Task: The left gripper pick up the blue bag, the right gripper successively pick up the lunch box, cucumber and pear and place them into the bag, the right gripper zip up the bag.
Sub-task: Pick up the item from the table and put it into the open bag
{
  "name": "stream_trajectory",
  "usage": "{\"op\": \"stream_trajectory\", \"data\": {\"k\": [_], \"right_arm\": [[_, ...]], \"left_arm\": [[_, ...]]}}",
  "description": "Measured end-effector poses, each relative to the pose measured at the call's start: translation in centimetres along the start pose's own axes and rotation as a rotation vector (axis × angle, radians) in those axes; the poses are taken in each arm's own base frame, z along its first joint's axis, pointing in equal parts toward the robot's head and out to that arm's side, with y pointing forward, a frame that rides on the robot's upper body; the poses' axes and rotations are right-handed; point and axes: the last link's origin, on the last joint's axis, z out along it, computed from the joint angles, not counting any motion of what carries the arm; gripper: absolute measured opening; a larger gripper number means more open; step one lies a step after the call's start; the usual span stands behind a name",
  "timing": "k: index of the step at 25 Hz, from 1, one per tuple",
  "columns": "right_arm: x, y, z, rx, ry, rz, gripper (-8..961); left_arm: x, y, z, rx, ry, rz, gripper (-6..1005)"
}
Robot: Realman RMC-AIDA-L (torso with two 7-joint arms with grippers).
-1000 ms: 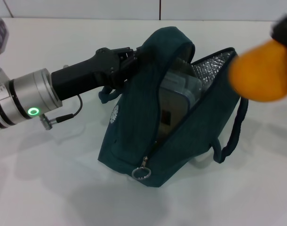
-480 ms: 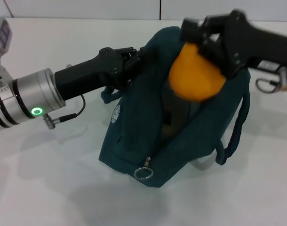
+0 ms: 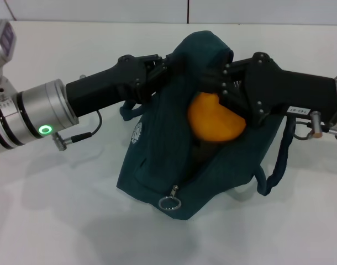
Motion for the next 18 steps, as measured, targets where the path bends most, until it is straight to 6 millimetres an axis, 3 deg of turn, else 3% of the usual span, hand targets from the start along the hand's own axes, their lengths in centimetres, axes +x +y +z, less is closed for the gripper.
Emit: {"op": "stream_trajectory", "data": {"k": [9, 18], "right_arm": [[1.3, 0.7, 0.6, -0.013, 0.047, -0.041, 70], [1.4, 0.8, 0.1, -0.003, 0.04, -0.036, 77]], "left_arm": [[0.0, 0.1, 0.5, -0.007, 0.002, -0.001, 170], [-0.2, -0.2, 0.8, 0.006, -0.002, -0.006, 172]]}}
